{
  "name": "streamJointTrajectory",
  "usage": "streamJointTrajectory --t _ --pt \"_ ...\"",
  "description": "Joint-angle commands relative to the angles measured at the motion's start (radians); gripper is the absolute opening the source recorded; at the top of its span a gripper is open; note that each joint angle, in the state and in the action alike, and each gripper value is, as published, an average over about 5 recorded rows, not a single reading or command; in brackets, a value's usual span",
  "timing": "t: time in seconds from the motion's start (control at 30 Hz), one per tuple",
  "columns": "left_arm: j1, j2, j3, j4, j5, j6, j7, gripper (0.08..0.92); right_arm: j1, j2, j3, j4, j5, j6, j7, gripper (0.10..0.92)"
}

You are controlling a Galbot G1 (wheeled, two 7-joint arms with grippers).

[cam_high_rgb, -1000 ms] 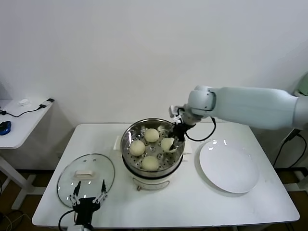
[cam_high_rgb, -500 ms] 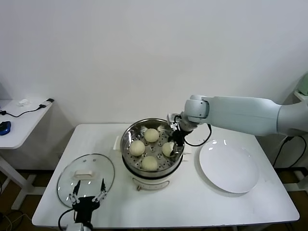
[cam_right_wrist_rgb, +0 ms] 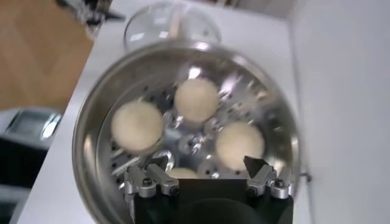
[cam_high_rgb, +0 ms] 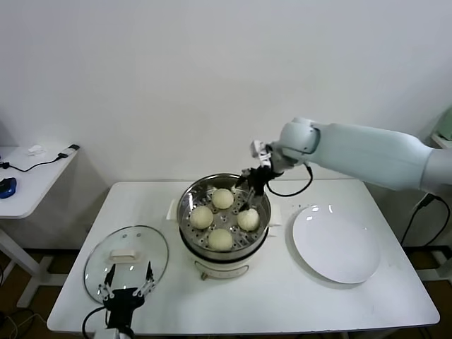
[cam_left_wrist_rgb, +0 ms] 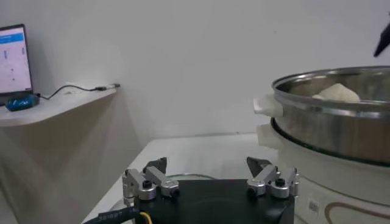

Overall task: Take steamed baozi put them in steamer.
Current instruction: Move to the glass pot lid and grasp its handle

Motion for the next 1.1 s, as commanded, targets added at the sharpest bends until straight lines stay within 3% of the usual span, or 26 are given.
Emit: streamJointTrajectory --t 0.03,0.2,0.33,0.63,0.9,1.1 --pt "-0.007 0.013 -0.004 -0.012 -0.075 0.010 -0.024 0.823 -0.356 -0.254 0.591 0.022 -0.045 0.096 0.448 0.823" --pt "-0.026 0.038 -0.010 -0.009 -0.106 0.025 -0.021 0.823 -0.747 -0.381 0.986 0.084 -0.147 0.221 0.606 0.823" --pt "-0.047 0.055 -0.015 -0.002 -0.121 0.050 -0.009 0.823 -1.128 -0.413 1.363 0.173 -0.179 0.221 0.702 0.823" --pt "-0.077 0.114 -0.041 0.027 -0.056 0.010 0.008 0.823 -1.811 -0.226 2.006 0.281 -0.301 0.333 0.732 0.823" --pt "-0.092 0.155 -0.041 0.062 0.026 -0.050 0.008 0.823 -2.059 0.001 2.147 0.264 -0.386 0.505 0.698 0.823" --pt "-0.106 0.184 -0.047 0.133 0.242 -0.165 -0.036 0.823 -2.137 0.126 2.133 0.259 -0.431 0.574 0.699 0.823"
